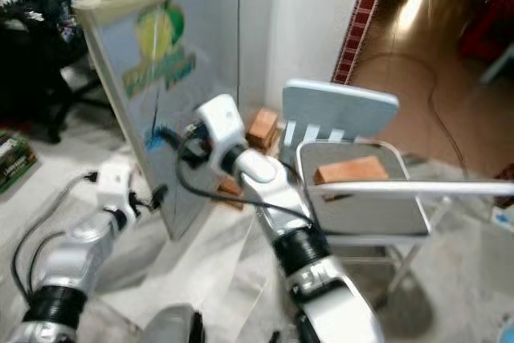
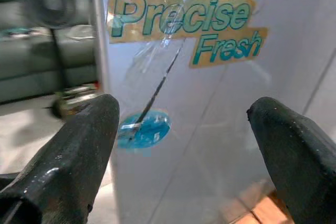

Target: Restocking fridge

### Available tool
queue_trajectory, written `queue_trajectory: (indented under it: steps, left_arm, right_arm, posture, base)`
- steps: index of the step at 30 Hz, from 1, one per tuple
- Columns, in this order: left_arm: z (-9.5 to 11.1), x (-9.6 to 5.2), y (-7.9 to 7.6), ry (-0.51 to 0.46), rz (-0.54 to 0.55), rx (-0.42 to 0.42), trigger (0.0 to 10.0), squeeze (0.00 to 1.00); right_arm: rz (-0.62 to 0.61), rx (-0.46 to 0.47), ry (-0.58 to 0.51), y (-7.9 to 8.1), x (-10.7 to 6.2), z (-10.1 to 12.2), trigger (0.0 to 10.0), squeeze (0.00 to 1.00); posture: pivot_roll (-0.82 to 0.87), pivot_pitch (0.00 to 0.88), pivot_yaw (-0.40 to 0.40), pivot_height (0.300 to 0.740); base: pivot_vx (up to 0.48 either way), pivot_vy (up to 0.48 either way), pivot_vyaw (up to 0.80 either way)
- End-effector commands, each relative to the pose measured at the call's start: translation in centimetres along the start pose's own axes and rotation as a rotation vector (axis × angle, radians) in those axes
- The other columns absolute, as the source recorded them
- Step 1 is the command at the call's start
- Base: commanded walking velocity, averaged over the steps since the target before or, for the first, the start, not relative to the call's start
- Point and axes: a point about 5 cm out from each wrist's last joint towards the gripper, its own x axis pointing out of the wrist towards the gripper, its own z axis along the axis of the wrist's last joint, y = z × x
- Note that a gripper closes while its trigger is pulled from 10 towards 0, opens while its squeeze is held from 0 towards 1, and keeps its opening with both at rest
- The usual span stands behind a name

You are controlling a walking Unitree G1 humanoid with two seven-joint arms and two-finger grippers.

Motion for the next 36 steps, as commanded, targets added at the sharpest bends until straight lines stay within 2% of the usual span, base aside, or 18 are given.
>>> queue_trajectory:
  steps: [1, 3, 4, 7, 10, 14, 25, 31, 36]
  left_arm:
    - [-0.1, -0.2, 1.2, 0.008, 0.048, 0.011, 10.0, 0.00]
    - [-0.1, -0.1, 1.4, 0.007, 0.057, 0.012, 10.0, 0.00]
    - [-0.2, -0.1, 1.5, 0.020, 0.073, 0.038, 10.0, 0.00]
    - [-0.1, -0.1, 1.5, 0.001, 0.070, 0.023, 10.0, 0.00]
    - [-0.1, 0.0, 1.4, 0.001, 0.068, 0.037, 10.0, 0.00]
    - [-0.2, 0.1, 1.4, 0.018, 0.074, 0.045, 10.0, 0.00]
    - [-0.5, 0.2, 1.3, 0.030, 0.082, 0.051, 10.0, 0.00]
    - [-0.1, 0.0, 1.6, -0.022, 0.068, 0.037, 10.0, 0.00]
    - [0.2, -0.2, 1.9, -0.053, 0.061, 0.041, 10.0, 0.00]
  right_arm:
    - [0.009, -0.026, -0.025, 0.9, 1.0, 1.0, 10.0, 0.00]
    - [-0.024, -0.022, -0.034, 0.5, 1.0, 1.1, 10.0, 0.00]
    - [-0.055, -0.043, -0.039, 0.2, 1.1, 1.2, 10.0, 0.00]
    - [-0.104, -0.063, -0.029, -0.3, 1.2, 1.0, 10.0, 0.00]
    - [-0.183, -0.047, -0.031, -1.0, 1.6, 1.1, 10.0, 0.00]
    - [-0.197, -0.045, -0.029, -0.8, 2.0, 1.3, 10.0, 0.00]
    - [-0.211, -0.003, -0.043, 0.1, 3.0, 1.6, 10.0, 0.00]
    - [-0.247, -0.034, -0.007, -0.7, 2.4, 0.5, 10.0, 0.00]
    - [-0.333, -0.049, 0.041, -2.3, 1.3, -0.9, 10.0, 0.00]
  posture:
    - [0.12, 0.000, -0.032, 0.740]
    - [0.12, 0.000, -0.032, 0.740]
    - [0.12, 0.000, -0.032, 0.740]
    - [0.12, 0.000, -0.032, 0.740]
    - [0.12, 0.000, -0.032, 0.740]
    - [0.12, 0.000, -0.033, 0.740]
    - [0.13, 0.000, -0.041, 0.740]
    - [0.13, 0.000, -0.042, 0.740]
    - [0.13, 0.000, -0.037, 0.740]
  base:
    - [0.000, 0.480, 0.00]
    - [0.000, 0.478, 0.27]
    - [0.000, 0.000, 0.80]
    - [0.000, 0.000, 0.80]
    - [0.000, 0.000, 0.80]
    - [0.000, 0.000, 0.64]
    - [0.000, 0.000, 0.00]
    - [0.000, 0.000, 0.00]
    - [0.266, 0.000, 0.00]
